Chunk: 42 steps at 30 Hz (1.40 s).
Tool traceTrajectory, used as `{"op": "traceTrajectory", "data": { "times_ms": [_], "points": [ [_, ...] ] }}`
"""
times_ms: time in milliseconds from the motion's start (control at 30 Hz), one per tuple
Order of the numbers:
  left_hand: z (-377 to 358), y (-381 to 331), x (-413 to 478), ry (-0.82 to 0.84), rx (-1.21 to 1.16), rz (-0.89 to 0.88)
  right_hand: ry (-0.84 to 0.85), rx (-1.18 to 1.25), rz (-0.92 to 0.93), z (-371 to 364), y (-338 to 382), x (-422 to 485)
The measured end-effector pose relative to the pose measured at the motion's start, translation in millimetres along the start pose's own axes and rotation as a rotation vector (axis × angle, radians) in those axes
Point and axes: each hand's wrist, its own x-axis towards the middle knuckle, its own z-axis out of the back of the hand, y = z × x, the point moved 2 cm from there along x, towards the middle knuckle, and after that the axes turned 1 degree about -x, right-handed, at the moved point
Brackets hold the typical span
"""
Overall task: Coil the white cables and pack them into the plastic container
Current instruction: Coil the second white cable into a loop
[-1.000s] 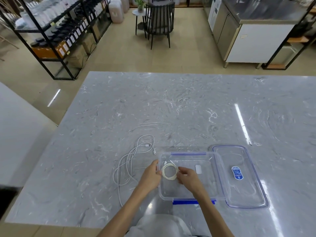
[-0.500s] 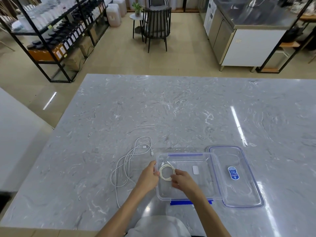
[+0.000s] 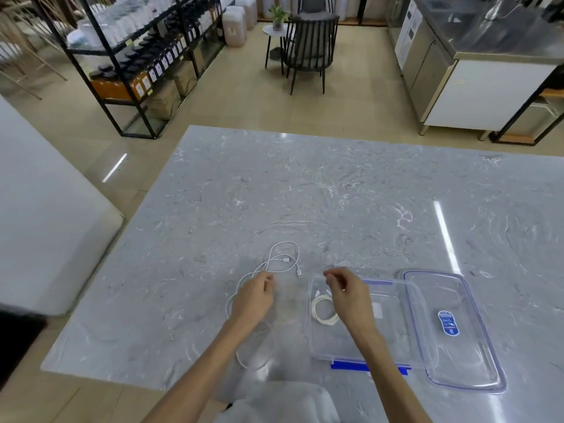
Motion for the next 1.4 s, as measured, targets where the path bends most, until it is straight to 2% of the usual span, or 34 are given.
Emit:
{"op": "traceTrajectory", "data": {
  "times_ms": [133, 300, 367, 467, 533, 600, 700, 767, 833, 900, 967, 1033, 1133, 1167, 1233, 1333, 1400],
  "points": [
    [34, 32, 12, -0.026, 0.017, 0.005, 0.147, -0.123, 0.105, -43, 33, 13],
    [36, 38, 27, 0.019, -0.008, 0.008, 0.011, -0.275, 0.097, -64, 37, 45],
    [27, 30, 36, 0.063, -0.045, 0.008, 0.006, -0.352, 0.024, -67, 34, 66],
    [2, 12, 50, 0.213, -0.173, 0.056, 0.159, -0.57, -0.161, -81, 25, 91],
    [-16, 4, 58, 0.305, -0.27, 0.141, 0.251, -0.691, -0.218, -93, 18, 95],
    [-31, 3, 65, 0.346, -0.403, 0.267, 0.266, -0.741, -0.237, -101, 12, 95],
    [-37, 5, 77, 0.378, -0.534, 0.384, 0.293, -0.764, -0.268, -104, 8, 101],
    [-36, 4, 83, 0.442, -0.539, 0.404, 0.421, -0.71, -0.326, -102, 13, 107],
    [-33, 1, 84, 0.473, -0.573, 0.421, 0.552, -0.559, -0.347, -98, 19, 108],
    [-26, -6, 86, 0.485, -0.688, 0.429, 0.596, -0.362, -0.359, -91, 25, 107],
    [-7, -20, 88, 0.503, -0.78, 0.369, 0.617, -0.224, -0.296, -79, 37, 104],
    [23, -40, 93, 0.538, -0.738, 0.263, 0.583, -0.148, -0.165, -65, 56, 102],
    [89, -84, 98, 0.579, -0.438, 0.072, 0.247, -0.037, 0.163, -37, 102, 106],
    [115, -103, 99, 0.575, -0.365, -0.007, 0.196, 0.003, 0.292, -27, 124, 108],
    [170, -141, 98, 0.506, -0.306, -0.172, 0.263, 0.097, 0.464, -9, 173, 112],
    [244, -190, 88, 0.355, -0.3, -0.374, 0.368, 0.212, 0.535, 15, 240, 122],
    [288, -218, 80, 0.323, -0.425, -0.462, 0.387, 0.248, 0.553, 27, 268, 132]
  ]
}}
